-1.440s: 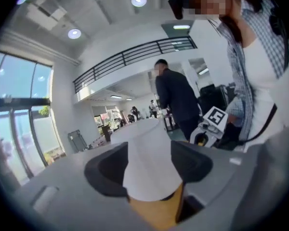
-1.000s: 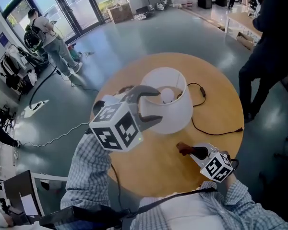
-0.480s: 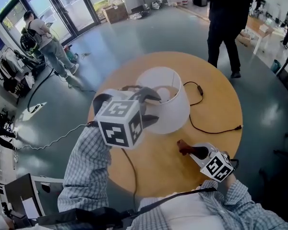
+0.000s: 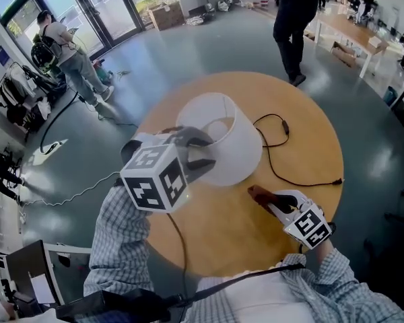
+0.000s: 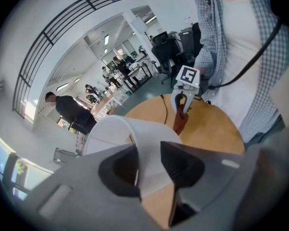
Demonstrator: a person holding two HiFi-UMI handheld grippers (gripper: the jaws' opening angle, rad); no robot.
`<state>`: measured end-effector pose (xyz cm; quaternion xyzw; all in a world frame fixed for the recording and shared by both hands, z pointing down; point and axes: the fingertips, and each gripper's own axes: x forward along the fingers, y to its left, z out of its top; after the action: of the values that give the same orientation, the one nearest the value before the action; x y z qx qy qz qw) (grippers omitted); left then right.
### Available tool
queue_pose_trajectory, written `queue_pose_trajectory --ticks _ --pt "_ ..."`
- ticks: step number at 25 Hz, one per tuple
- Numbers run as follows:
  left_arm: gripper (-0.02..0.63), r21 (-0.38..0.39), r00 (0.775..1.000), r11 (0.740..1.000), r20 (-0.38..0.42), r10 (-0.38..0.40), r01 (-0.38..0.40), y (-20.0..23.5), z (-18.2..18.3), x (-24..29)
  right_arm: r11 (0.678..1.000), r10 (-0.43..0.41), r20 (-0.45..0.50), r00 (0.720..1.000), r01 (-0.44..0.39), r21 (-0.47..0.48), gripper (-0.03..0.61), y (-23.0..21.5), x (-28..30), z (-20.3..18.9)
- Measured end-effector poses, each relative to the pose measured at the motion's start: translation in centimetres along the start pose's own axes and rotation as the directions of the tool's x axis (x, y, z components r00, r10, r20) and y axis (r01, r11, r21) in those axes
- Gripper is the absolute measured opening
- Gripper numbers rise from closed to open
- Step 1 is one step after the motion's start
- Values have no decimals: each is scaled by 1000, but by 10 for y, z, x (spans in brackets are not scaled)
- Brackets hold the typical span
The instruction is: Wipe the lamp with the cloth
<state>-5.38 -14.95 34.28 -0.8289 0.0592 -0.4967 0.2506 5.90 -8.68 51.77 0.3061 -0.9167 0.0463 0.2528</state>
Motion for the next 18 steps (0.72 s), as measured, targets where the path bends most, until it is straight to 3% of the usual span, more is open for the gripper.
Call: queue_pose_trajectory --ticks 4,8,14,18 --pt "128 -93 999 995 39 34 -31 -2 -18 -11 988 -99 70 993 90 126 51 -41 0 19" --pt "124 -225 992 972 88 92 -70 -3 -43 -26 966 -174 126 977 144 216 51 -76 9 47" --pt "118 -417 968 902 154 196 -117 -10 -80 -40 949 -194 205 959 130 288 52 -106 41 88" --pt "114 -513 949 849 185 256 -129 -13 -102 -48 949 -131 252 959 48 313 51 -102 81 121"
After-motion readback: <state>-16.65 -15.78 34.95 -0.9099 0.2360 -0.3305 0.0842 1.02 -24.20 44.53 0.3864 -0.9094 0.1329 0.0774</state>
